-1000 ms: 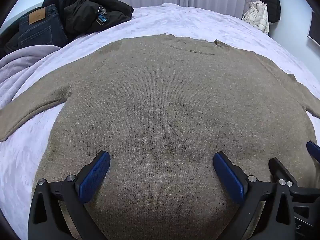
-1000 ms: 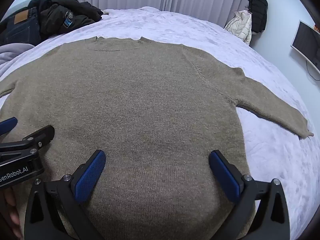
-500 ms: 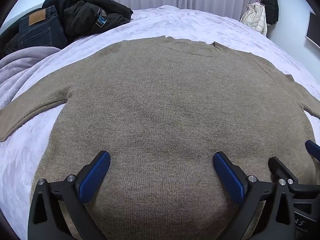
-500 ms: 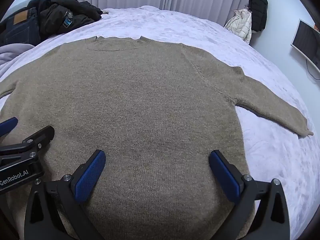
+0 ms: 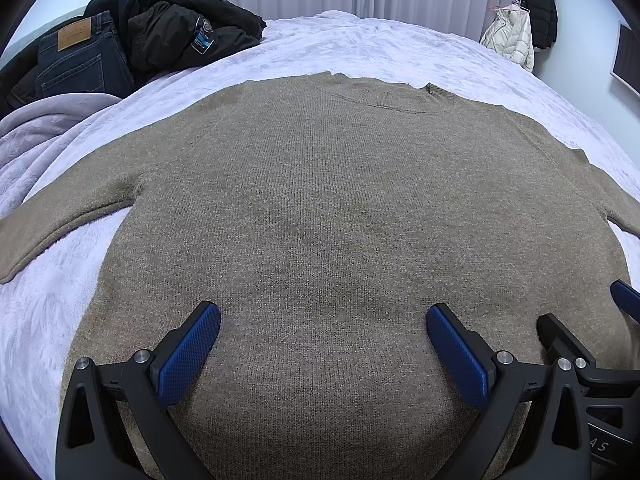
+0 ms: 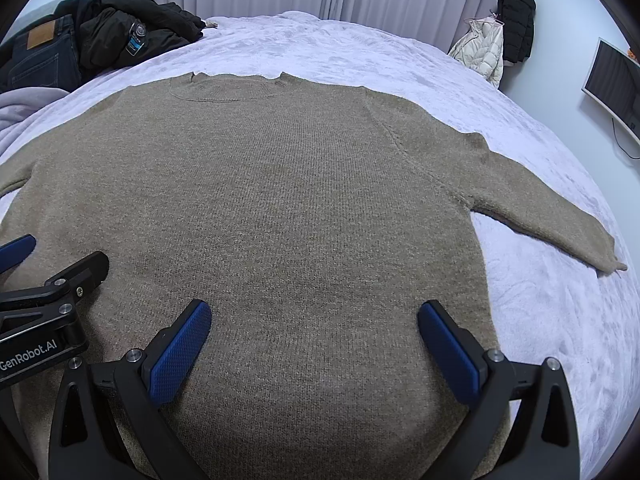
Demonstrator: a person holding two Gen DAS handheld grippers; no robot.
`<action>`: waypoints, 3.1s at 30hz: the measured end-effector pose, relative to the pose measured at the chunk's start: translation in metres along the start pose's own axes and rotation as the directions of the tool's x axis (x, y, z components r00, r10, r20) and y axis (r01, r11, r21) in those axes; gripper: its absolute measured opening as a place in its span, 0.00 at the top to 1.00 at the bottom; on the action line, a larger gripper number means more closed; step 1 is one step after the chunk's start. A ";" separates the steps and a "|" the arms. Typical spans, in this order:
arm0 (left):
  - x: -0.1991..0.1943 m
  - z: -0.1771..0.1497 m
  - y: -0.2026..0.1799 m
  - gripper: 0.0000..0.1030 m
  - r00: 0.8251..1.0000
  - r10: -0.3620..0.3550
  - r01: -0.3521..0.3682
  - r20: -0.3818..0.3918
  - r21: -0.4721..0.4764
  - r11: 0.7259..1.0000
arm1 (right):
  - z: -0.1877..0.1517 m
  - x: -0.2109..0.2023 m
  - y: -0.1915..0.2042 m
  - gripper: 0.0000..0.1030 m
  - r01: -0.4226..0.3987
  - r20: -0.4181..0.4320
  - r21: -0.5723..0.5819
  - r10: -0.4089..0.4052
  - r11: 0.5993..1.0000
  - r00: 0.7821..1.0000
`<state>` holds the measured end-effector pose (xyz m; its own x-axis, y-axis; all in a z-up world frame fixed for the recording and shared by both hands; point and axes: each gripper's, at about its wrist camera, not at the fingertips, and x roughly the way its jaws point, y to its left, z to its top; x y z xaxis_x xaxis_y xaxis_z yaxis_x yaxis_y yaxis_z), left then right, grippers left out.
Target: Fold small clothes
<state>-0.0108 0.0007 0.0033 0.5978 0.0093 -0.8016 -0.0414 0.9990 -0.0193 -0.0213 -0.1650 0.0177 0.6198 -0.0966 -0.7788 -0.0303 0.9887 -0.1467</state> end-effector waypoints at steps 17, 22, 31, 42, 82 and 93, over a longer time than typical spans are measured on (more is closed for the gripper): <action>0.000 -0.001 0.000 0.00 1.000 0.000 0.000 0.001 0.000 1.000 | 0.000 0.000 0.000 0.00 0.000 0.000 0.001 0.000 1.000 1.000; 0.000 -0.001 0.000 0.00 1.000 0.000 0.000 0.001 0.000 1.000 | 0.000 0.000 0.000 0.00 0.000 0.000 0.001 0.000 1.000 1.000; 0.000 -0.001 0.000 0.00 1.000 0.000 0.000 0.001 0.000 1.000 | 0.000 0.000 0.000 0.00 0.001 0.000 0.000 -0.001 1.000 1.000; 0.000 -0.001 0.000 0.00 1.000 0.000 0.000 0.001 0.000 1.000 | 0.000 0.000 0.000 0.00 0.001 0.000 0.001 -0.001 1.000 1.000; 0.036 0.128 -0.187 0.00 0.978 -0.124 0.133 -0.166 0.044 0.990 | -0.020 0.015 -0.403 0.02 -0.030 0.043 0.594 0.006 0.804 0.999; 0.087 0.170 -0.278 0.00 0.974 -0.029 0.055 -0.223 0.113 0.992 | -0.001 0.058 -0.413 0.30 -0.035 0.090 0.576 -0.020 0.817 0.996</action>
<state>0.1893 -0.2688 0.0406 0.4050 -0.0294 -0.9138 0.0820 0.9966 0.0042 0.0258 -0.5788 0.0325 0.6881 -0.1058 -0.7179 0.4051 0.8768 0.2591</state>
